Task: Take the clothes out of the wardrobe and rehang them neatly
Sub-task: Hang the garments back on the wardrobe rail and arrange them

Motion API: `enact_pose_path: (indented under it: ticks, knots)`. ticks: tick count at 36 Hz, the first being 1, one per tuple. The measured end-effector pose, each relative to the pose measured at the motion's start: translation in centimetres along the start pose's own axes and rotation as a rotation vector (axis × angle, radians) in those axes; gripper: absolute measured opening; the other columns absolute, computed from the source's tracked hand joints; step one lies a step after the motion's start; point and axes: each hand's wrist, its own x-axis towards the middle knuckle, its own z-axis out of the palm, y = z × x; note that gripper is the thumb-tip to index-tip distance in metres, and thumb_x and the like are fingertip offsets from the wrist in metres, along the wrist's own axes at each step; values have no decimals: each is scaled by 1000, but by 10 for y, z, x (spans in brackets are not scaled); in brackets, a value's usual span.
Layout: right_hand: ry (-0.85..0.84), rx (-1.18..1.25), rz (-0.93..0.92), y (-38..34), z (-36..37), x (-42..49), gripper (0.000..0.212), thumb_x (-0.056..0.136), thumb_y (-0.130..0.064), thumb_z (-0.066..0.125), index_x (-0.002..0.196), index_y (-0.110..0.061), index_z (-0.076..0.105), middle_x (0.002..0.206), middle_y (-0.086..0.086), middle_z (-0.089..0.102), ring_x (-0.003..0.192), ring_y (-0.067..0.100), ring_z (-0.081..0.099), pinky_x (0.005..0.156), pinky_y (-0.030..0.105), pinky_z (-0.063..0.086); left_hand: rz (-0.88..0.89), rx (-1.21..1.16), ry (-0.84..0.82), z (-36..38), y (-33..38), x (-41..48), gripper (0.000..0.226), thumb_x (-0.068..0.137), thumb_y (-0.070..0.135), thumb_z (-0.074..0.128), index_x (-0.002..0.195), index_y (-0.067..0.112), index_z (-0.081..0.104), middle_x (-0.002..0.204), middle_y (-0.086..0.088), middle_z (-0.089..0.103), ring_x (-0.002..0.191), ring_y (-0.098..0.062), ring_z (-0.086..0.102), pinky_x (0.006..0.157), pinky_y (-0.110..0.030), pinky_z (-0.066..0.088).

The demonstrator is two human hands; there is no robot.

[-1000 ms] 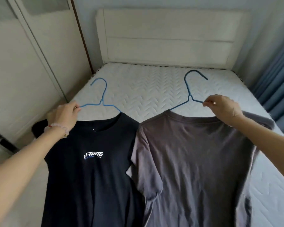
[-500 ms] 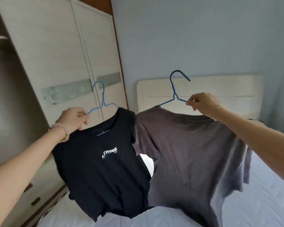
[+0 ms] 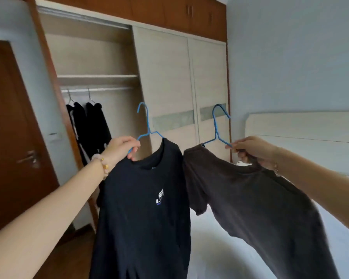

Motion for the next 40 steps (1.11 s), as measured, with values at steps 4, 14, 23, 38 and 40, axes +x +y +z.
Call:
enact_pose_path:
  ticks: [4, 14, 23, 38, 40]
  knots:
    - [-139, 199, -11, -12, 39, 10, 29, 93, 7, 35, 114, 8, 55, 68, 3, 44, 37, 3, 33, 35, 12, 29, 0, 35, 121, -54, -2, -18, 29, 89, -1, 54, 60, 3, 53, 40, 3, 46, 28, -3, 37, 39, -15, 48]
    - [-431, 276, -104, -67, 190, 41, 25, 96, 5, 31, 103, 1, 55, 70, 0, 43, 35, 1, 34, 34, 9, 30, -59, 147, 382, -216, -28, -59, 25, 88, 3, 56, 64, 6, 57, 35, 10, 49, 29, -2, 41, 39, -12, 46]
    - [-575, 351, -105, -105, 352, 86, 25, 97, -2, 33, 96, -3, 57, 58, -4, 47, 33, 1, 36, 32, 12, 33, -87, 273, 491, -342, -88, -71, 15, 91, 5, 52, 80, 3, 62, 48, 4, 50, 30, -2, 41, 38, -9, 43]
    - [-620, 399, 106, -79, 571, 177, 16, 95, -8, 43, 92, -3, 57, 46, -6, 49, 33, 3, 37, 35, 11, 37, -226, 168, 538, -455, -251, -17, 12, 89, 4, 54, 81, 3, 62, 60, -4, 48, 33, -3, 39, 41, -16, 43]
    - [-620, 398, 132, -67, 597, 198, 16, 95, -8, 43, 97, -1, 58, 52, -5, 49, 33, 3, 38, 35, 11, 37, -260, 115, 541, -462, -277, -7, 11, 89, 4, 54, 82, 2, 62, 60, -4, 48, 32, -3, 39, 40, -16, 43]
